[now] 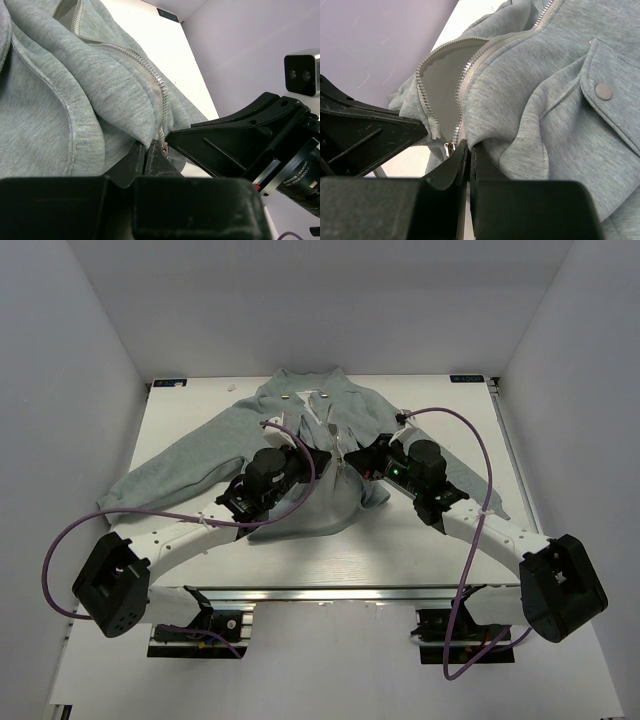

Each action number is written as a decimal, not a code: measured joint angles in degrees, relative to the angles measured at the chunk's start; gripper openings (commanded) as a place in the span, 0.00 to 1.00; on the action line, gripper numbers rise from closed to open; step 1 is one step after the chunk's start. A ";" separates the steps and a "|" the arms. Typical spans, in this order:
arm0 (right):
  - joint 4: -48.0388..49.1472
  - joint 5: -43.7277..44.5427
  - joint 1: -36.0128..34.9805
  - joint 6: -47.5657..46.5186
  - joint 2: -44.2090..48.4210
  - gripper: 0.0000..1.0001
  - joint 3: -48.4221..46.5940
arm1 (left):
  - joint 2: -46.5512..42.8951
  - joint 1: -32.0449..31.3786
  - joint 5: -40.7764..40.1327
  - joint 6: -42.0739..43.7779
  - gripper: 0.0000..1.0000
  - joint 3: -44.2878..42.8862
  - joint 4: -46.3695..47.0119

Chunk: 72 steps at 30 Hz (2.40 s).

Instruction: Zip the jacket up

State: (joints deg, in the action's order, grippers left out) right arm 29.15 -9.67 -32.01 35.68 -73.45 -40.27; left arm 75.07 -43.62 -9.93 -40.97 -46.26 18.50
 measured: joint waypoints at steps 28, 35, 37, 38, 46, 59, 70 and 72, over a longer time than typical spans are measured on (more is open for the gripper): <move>0.63 0.92 -0.66 0.42 -0.87 0.00 0.00 | 2.32 0.00 0.61 -0.07 0.00 0.13 1.68; 0.61 2.21 -0.72 0.72 -0.85 0.00 0.00 | 2.32 0.02 1.07 -0.35 0.00 0.72 2.58; 0.61 2.34 -0.74 1.14 -0.85 0.00 0.00 | 2.32 0.02 1.40 -0.46 0.00 0.76 2.80; 0.61 2.43 -0.74 1.29 -0.85 0.00 0.00 | 2.32 0.02 1.55 -0.50 0.00 0.81 2.97; 1.01 2.45 -0.74 1.81 -0.85 0.00 0.00 | 2.32 0.02 3.17 -1.09 0.00 0.85 3.39; -1.03 2.49 -0.74 2.78 -0.50 0.00 -0.02 | 2.27 0.15 5.60 -0.81 0.00 2.45 2.86; -6.88 2.47 -0.74 1.46 -0.52 0.00 -2.91 | 2.10 0.98 15.04 3.10 0.00 2.97 1.18; -7.89 2.40 -0.76 1.27 -0.52 0.00 -3.13 | 1.90 0.98 15.37 3.13 0.00 3.61 0.66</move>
State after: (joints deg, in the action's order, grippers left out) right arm 21.26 -7.27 -32.77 36.95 -73.97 -43.40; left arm 76.97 -42.63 5.43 -37.85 -42.65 19.16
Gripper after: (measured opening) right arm 0.024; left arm 0.028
